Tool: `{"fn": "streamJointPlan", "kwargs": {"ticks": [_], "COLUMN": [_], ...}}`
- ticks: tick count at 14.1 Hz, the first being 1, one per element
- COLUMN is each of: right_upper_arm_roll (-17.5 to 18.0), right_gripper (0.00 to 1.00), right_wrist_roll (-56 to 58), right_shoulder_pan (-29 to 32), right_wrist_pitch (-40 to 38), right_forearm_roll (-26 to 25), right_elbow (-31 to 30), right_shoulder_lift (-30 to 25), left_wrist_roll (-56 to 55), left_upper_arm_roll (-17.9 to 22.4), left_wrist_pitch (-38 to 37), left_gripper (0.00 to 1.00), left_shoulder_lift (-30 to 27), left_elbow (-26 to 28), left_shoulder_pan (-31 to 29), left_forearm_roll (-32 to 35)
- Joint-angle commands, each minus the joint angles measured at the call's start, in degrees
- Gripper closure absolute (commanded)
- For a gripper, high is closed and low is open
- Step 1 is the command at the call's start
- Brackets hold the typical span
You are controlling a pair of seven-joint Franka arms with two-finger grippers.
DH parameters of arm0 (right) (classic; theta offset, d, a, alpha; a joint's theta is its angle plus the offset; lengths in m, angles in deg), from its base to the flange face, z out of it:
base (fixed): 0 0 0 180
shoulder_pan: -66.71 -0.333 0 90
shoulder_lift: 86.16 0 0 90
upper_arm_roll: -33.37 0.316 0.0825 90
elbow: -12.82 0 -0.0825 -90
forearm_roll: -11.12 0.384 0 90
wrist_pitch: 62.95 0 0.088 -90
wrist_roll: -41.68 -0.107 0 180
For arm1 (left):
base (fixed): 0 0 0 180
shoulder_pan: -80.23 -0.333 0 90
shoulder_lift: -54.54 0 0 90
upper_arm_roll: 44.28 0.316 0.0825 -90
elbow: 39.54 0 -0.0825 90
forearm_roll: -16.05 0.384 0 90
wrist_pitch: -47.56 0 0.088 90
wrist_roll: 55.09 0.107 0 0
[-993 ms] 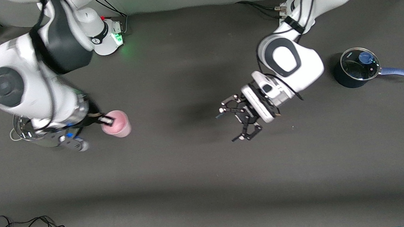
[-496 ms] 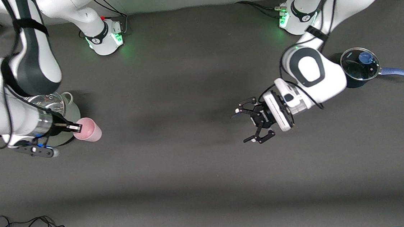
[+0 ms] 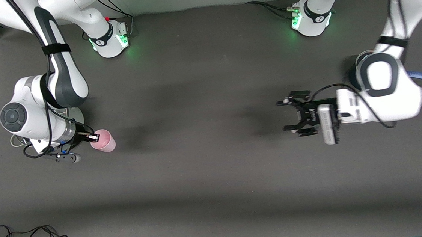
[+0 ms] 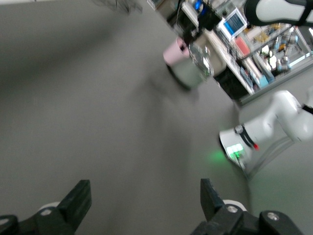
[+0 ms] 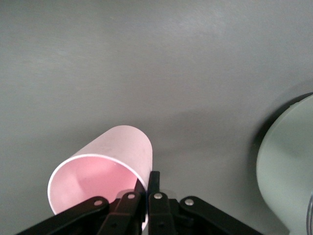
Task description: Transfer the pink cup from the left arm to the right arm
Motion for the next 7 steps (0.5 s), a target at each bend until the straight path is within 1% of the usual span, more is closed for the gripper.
{"fn": "streamJointPlan", "kwargs": {"ticks": [1, 3, 5, 6, 7], "right_upper_arm_roll": [-0.9, -0.9, -0.9, -0.9, -0.9], "right_gripper": [1.0, 1.0, 1.0, 1.0, 1.0], "right_wrist_roll": [2.1, 4.7, 9.0, 10.6, 10.6], "right_shoulder_pan": [1.4, 2.3, 3.7, 3.6, 3.7], "right_wrist_pitch": [4.8, 6.1, 7.5, 7.9, 7.9], "right_forearm_roll": [-0.2, 0.8, 7.0, 8.7, 8.9], "right_elbow": [-3.2, -3.2, -3.2, -3.2, -3.2], "right_shoulder_lift": [1.0, 3.2, 6.2, 7.1, 7.5], "left_wrist_roll": [-14.3, -24.1, -28.4, -29.3, -30.7], "left_upper_arm_roll": [-0.3, -0.4, -0.4, -0.3, -0.3], "left_wrist_pitch": [-10.8, -19.1, -23.5, -25.2, -26.0], "left_gripper": [0.01, 0.01, 0.01, 0.01, 0.01], "left_shoulder_lift": [-1.5, -1.5, -1.5, -1.5, -1.6], "left_elbow": [-3.8, -9.0, -13.4, -15.5, -17.1], "left_shoulder_pan": [-2.1, -1.8, -2.1, -2.1, -2.1], "left_forearm_roll": [10.5, 22.7, 26.9, 28.2, 31.1]}}
